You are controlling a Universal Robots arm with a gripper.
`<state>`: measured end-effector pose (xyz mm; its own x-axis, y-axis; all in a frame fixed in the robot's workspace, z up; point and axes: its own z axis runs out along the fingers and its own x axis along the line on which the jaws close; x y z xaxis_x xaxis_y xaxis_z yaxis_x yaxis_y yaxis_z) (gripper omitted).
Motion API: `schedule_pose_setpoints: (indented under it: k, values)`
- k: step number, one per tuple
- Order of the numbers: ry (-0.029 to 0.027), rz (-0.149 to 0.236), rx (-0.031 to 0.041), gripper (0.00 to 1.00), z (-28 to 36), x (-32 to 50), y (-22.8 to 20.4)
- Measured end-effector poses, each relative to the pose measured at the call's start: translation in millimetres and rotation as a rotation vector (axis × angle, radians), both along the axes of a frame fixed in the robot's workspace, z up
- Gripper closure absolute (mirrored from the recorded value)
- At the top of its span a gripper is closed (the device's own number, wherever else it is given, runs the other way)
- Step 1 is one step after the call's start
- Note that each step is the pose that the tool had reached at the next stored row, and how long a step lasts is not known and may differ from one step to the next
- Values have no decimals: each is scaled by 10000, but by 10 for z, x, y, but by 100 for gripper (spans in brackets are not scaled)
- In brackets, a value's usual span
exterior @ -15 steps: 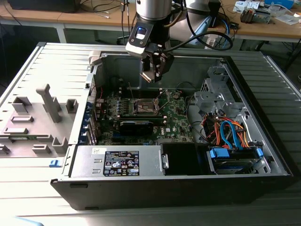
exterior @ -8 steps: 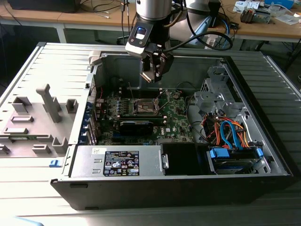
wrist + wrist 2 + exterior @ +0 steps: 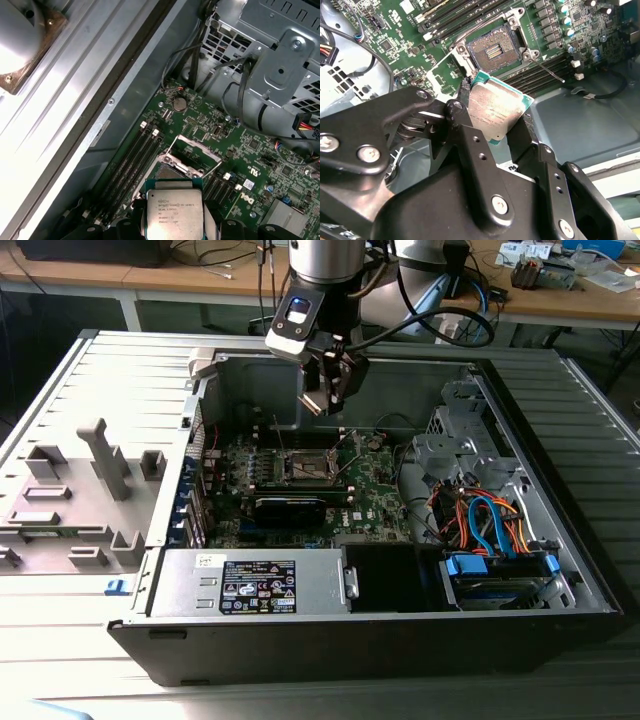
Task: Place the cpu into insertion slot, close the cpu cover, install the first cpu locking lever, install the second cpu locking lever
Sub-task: 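Place the cpu into insertion slot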
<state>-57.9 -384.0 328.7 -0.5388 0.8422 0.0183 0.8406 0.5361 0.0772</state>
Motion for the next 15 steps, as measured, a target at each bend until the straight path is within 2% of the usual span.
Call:
schedule_pose_setpoints:
  k: [15]
  values:
    - [0, -233, 0, 45, -3, 0, 0]
